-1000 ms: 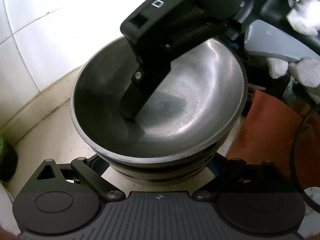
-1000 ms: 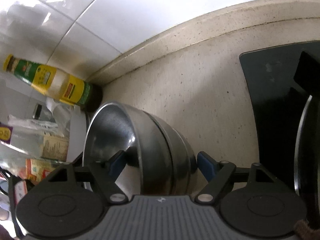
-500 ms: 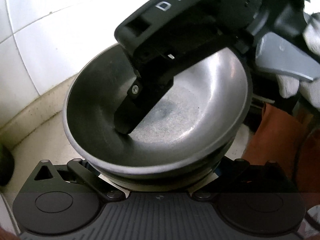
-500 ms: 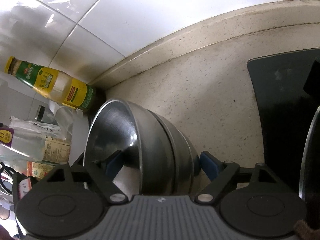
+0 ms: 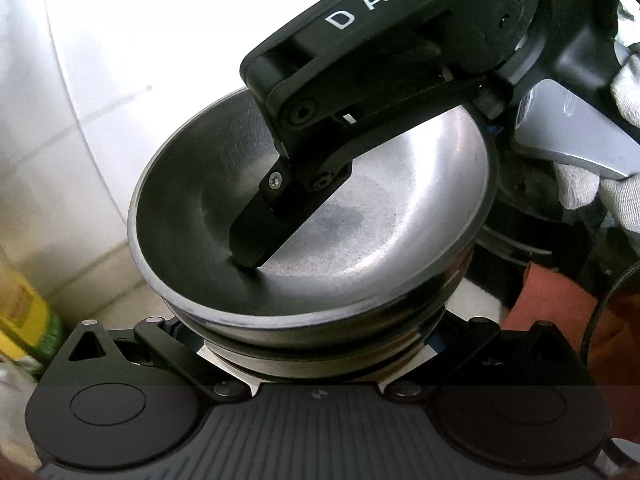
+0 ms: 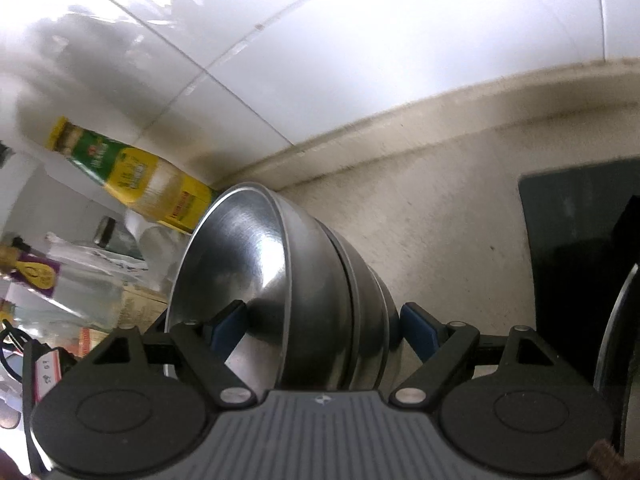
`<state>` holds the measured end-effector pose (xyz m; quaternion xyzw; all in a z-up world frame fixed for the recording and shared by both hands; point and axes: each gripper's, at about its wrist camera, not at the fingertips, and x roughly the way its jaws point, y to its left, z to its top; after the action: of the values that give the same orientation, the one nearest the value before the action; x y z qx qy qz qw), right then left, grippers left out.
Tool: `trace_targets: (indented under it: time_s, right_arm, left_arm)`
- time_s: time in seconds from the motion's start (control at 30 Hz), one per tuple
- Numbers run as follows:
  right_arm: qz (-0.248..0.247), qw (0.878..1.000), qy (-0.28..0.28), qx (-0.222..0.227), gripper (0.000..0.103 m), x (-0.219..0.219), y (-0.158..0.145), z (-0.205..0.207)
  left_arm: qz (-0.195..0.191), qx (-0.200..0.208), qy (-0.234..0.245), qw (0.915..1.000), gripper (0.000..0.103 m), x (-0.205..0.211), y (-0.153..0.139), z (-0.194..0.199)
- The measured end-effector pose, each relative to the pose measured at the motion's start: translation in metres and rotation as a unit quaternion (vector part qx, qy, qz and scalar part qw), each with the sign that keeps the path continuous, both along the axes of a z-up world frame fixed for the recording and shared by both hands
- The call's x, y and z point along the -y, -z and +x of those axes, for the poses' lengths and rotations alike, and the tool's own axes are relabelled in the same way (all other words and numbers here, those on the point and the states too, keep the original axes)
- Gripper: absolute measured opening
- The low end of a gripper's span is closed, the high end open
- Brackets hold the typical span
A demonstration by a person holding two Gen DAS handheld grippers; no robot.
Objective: Organize plates and bowls
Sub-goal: 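Grasp the rim of the steel bowl stack with both grippers, then lift the bowl stack with both grippers and carry it over the plate stack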
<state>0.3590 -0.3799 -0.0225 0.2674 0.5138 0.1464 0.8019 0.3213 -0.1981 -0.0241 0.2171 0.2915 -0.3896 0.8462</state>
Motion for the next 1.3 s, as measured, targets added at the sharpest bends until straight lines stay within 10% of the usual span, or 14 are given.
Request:
trace_targets:
  time_s: [0.53, 1.3]
  right_arm:
    - [0.008, 0.994, -0.087, 0.067, 0.080, -0.042, -0.090, -0.074]
    - [0.012, 0.987, -0.158, 0.012, 0.080, -0.066, -0.069, -0.191]
  left_arm:
    - [0.003, 0.036, -0.107, 0.9936, 0.103, -0.031, -0.073, -0.120]
    - [0.005, -0.037, -0.170, 0.9848, 0.103, -0.040, -0.050, -0.221]
